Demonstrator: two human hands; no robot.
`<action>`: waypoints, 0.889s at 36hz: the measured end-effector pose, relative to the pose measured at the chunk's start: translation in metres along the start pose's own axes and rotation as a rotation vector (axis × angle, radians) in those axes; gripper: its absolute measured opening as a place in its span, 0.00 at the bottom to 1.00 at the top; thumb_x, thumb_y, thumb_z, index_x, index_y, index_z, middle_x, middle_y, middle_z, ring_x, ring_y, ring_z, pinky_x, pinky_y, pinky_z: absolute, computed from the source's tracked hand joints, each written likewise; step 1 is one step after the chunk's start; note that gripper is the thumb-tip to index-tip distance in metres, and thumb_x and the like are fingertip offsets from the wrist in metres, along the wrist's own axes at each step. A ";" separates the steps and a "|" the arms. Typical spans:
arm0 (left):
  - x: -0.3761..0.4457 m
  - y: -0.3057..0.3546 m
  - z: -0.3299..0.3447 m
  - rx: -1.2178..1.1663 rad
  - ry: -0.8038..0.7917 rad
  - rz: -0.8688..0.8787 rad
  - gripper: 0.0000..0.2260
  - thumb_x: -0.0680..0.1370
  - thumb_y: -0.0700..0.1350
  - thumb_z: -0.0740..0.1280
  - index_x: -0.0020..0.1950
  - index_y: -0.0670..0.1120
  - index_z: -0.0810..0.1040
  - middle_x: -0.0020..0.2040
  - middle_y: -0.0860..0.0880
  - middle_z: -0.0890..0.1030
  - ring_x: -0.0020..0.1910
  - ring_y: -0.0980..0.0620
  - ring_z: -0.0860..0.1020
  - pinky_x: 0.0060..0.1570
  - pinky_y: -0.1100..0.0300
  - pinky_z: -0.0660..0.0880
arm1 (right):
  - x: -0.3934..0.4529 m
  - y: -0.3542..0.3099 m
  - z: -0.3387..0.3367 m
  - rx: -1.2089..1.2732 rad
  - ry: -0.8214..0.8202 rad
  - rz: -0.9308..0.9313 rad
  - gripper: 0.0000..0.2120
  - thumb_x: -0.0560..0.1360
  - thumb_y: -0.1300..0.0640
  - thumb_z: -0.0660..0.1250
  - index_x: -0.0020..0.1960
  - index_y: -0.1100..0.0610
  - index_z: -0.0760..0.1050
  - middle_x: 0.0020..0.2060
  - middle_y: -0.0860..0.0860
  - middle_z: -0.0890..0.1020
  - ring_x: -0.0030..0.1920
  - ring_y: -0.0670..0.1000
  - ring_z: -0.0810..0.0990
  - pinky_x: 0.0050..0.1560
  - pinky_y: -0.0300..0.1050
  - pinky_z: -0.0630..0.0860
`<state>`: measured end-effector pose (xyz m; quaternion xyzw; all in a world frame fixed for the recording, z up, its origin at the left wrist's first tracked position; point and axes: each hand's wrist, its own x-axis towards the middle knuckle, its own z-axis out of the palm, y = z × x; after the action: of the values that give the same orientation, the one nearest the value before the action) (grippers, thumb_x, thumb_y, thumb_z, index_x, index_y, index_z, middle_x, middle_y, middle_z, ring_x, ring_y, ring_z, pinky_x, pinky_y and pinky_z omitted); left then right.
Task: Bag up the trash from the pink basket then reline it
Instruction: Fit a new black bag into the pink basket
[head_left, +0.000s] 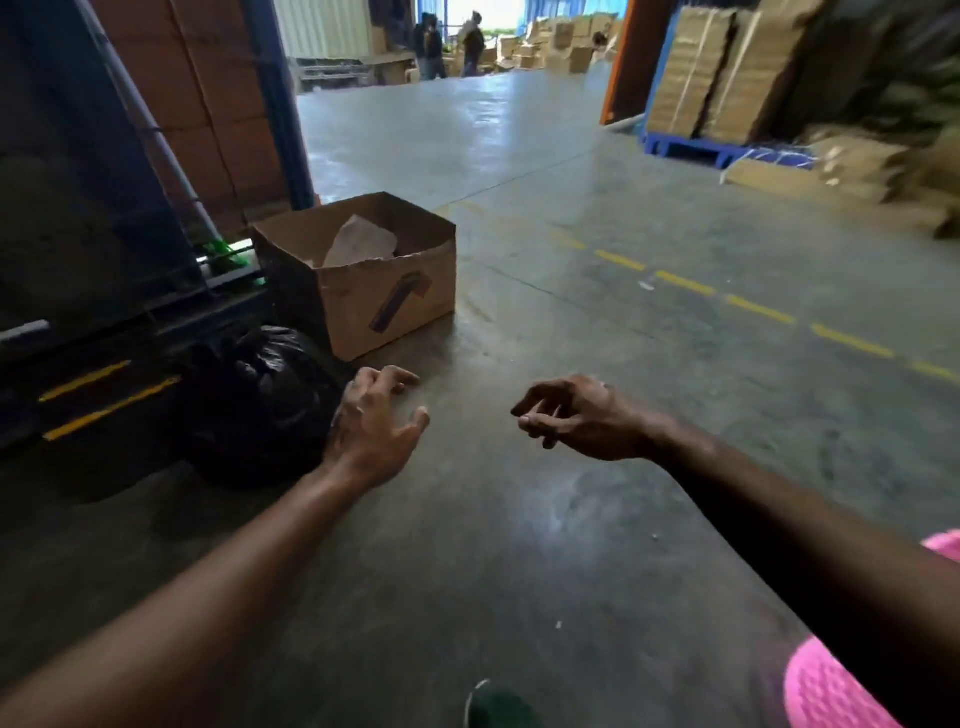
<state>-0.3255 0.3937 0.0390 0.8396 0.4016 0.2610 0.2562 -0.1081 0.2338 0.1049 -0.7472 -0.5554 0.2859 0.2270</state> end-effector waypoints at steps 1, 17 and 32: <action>-0.008 0.017 0.009 -0.005 -0.032 0.046 0.14 0.75 0.51 0.72 0.60 0.54 0.79 0.54 0.51 0.76 0.59 0.47 0.77 0.59 0.49 0.76 | -0.030 0.004 -0.014 -0.020 0.036 0.021 0.10 0.79 0.51 0.69 0.57 0.54 0.83 0.44 0.52 0.88 0.41 0.50 0.87 0.42 0.40 0.81; -0.207 0.310 0.166 -0.201 -0.597 0.728 0.13 0.73 0.56 0.65 0.55 0.54 0.82 0.50 0.54 0.79 0.53 0.50 0.79 0.57 0.54 0.75 | -0.417 0.133 -0.111 0.014 0.606 0.433 0.06 0.78 0.59 0.70 0.53 0.60 0.83 0.40 0.58 0.87 0.36 0.54 0.86 0.43 0.47 0.82; -0.344 0.429 0.311 0.299 -0.741 1.035 0.27 0.72 0.71 0.64 0.63 0.55 0.75 0.59 0.51 0.80 0.57 0.45 0.82 0.52 0.51 0.75 | -0.622 0.353 -0.052 0.488 1.190 0.878 0.11 0.77 0.61 0.68 0.36 0.53 0.79 0.33 0.55 0.82 0.28 0.50 0.79 0.29 0.38 0.75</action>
<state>-0.0792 -0.1873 0.0058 0.9854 -0.1375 -0.0148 0.0993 0.0376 -0.4630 0.0207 -0.8554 0.0854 0.0147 0.5107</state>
